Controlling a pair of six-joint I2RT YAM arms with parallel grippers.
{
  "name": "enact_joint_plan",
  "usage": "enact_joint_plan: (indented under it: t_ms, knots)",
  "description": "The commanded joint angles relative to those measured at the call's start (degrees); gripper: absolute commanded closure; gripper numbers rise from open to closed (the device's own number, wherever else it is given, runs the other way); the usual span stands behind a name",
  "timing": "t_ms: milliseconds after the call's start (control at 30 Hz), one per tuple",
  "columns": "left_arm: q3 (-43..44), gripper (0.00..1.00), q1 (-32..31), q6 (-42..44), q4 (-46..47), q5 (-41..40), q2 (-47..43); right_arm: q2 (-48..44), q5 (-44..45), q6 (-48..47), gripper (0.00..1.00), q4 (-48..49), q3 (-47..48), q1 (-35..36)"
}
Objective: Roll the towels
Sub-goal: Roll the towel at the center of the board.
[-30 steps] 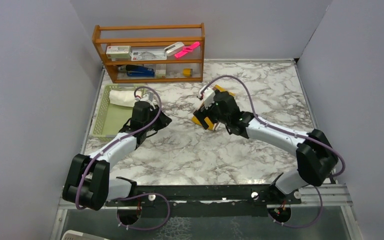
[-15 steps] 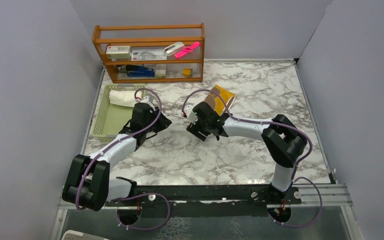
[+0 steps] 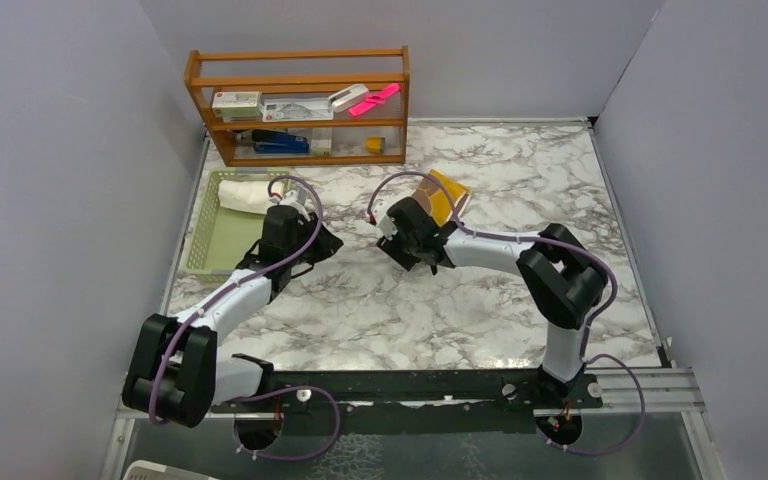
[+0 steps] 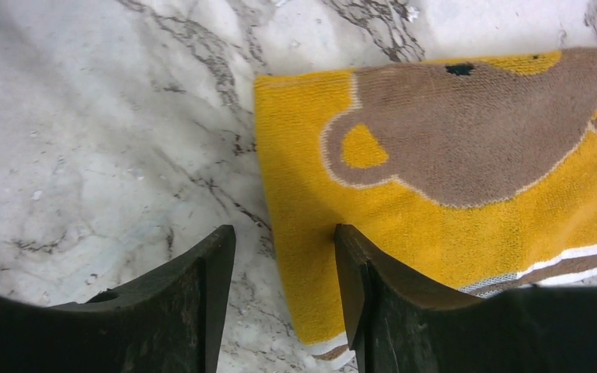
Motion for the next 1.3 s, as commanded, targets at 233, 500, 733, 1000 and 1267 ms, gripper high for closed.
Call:
enact_joint_plan:
  t_ms: [233, 500, 733, 1000, 1267]
  knots:
    - [0.35, 0.8, 0.63, 2.35, -2.31, 0.76, -1.23, 5.71, -1.23, 4.18, 0.77, -6.11, 1.51, -2.69]
    - [-0.05, 0.82, 1.0, 3.98, -3.57, 5.05, -3.22, -0.22, -15.81, 8.73, 0.99, -9.04, -0.79, -1.61]
    - [-1.94, 0.94, -0.49, 4.28, -2.08, 9.17, -1.9, -3.35, -45.06, 11.59, 0.99, -8.31, -2.59, -1.66]
    - [-2.26, 0.94, -3.73, 2.99, -0.59, 10.24, -3.66, -0.02, -61.68, 13.31, 0.99, -11.93, 2.07, -3.58]
    - [-3.88, 0.93, -4.17, 2.75, 3.69, 16.27, -8.59, 6.78, -67.48, 16.1, 0.99, -11.58, 3.2, -8.84]
